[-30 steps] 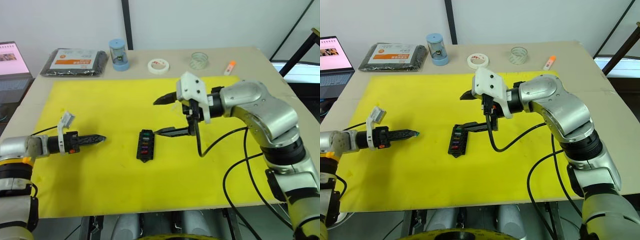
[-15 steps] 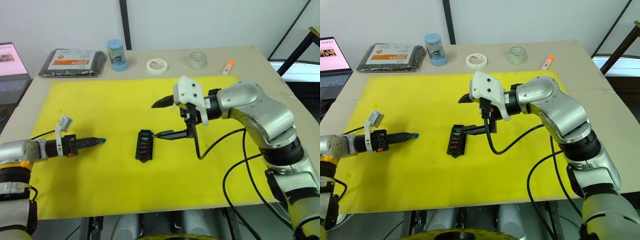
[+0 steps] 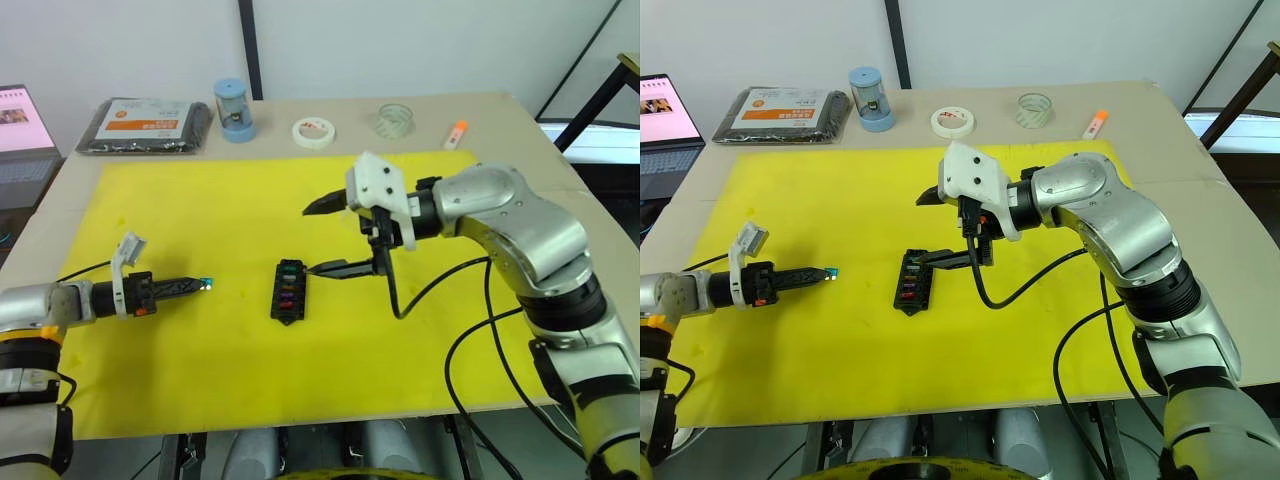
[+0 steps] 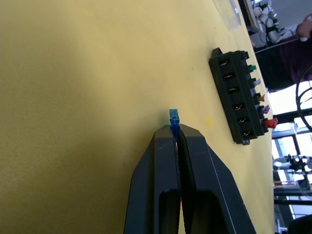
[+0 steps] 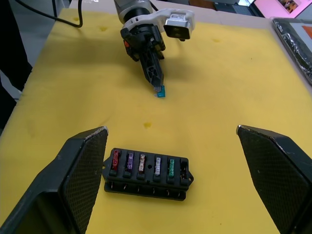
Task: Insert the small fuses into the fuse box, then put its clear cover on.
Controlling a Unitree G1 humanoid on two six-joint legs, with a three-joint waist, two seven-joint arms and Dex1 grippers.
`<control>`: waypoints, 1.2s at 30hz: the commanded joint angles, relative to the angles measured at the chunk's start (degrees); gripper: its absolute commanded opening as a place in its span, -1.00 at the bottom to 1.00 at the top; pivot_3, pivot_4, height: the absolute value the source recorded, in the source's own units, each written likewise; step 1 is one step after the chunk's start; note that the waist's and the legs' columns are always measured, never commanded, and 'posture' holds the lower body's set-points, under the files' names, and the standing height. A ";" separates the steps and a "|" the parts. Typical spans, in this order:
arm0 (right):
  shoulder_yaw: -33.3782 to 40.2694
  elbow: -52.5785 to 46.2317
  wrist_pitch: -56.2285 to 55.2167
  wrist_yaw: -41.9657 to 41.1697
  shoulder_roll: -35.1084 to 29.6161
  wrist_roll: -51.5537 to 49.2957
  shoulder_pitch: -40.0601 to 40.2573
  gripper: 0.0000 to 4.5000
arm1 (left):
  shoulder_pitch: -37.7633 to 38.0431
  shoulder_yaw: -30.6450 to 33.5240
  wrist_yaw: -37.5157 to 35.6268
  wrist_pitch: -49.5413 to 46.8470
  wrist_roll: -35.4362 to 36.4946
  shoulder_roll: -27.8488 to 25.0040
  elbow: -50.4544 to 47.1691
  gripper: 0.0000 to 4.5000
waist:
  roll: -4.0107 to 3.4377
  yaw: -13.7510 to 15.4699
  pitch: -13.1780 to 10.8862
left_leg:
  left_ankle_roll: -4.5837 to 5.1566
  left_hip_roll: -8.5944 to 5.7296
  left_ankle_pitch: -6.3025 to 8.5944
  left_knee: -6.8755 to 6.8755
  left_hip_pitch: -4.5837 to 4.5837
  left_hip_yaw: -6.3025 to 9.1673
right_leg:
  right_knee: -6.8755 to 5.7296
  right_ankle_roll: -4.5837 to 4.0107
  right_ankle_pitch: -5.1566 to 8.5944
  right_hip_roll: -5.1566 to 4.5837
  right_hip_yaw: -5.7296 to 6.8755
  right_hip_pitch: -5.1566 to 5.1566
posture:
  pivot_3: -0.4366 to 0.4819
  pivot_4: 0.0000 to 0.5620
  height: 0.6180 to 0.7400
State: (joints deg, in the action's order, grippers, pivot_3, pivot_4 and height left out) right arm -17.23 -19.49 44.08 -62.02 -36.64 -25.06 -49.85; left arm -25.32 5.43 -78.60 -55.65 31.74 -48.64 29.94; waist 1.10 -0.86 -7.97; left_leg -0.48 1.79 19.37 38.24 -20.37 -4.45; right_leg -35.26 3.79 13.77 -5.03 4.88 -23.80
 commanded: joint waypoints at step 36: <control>22.14 4.47 45.67 17.59 5.60 -27.08 -12.60 0.11 | -13.18 -2.80 9.37 17.61 9.13 14.75 -40.08 -1.00 | 0.00 0.18 -0.01 | -0.03 -0.01 -0.02 0.00 -0.05 0.09 | 0.05 0.00 -0.01 0.01 -0.01 0.05 | -0.05 -0.47 1.00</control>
State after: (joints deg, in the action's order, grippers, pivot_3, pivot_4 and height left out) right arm 3.96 -13.47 90.70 -44.57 -30.39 -50.99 -61.70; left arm -37.13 1.54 -69.58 -39.13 40.06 -33.45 -9.24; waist 1.10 -0.68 -7.98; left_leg -0.51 1.77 19.36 38.23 -20.42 -4.36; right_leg -35.21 3.79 13.77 -5.03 4.87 -23.76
